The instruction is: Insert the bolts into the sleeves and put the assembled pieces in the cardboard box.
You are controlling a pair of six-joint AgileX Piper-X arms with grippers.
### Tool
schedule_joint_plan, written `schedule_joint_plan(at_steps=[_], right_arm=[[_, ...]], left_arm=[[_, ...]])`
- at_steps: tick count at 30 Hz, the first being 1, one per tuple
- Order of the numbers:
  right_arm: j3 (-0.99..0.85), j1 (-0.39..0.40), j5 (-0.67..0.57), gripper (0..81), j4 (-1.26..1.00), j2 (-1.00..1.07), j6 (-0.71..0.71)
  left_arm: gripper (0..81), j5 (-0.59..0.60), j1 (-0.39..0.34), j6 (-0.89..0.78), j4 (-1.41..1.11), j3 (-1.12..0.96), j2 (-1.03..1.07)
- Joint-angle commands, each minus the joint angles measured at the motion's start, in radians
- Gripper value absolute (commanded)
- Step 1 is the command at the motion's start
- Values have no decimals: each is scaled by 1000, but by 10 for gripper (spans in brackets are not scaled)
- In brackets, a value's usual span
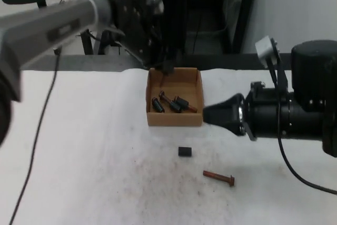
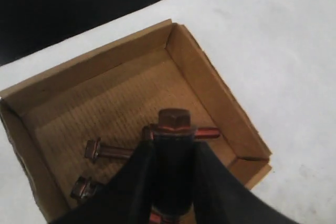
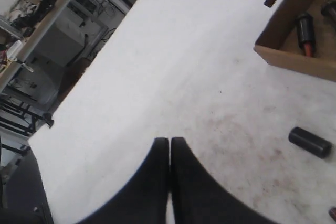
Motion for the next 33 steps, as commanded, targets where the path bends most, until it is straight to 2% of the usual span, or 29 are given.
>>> schedule_joint_plan(at_steps=[1,8,19,22,26,28,30,33], right_arm=[[0,-8,10,8,62,-23,-39],[0,-28,10,8,125,-51,-90],[0,-37,-23,8,124,-55,-90],[0,-37,-37,8,124,-55,-90],[0,-37,-39,8,124,-55,-90],[0,-37,-39,8,124,-55,-90],[0,-37,-40,10,124,-55,-90],[0,-37,-49,87,124,-55,-97]], left_arm=[[2,-54,-26,9,-10,-37,44],[2,-77,-58,9,-38,-37,107],[4,-98,-60,33,-50,-37,143],[83,-96,-60,59,-32,-42,143],[339,-96,-60,60,18,-74,139],[428,-96,-60,60,39,-90,134],[436,-96,-60,84,59,-110,123],[436,-96,-60,153,74,-117,90]])
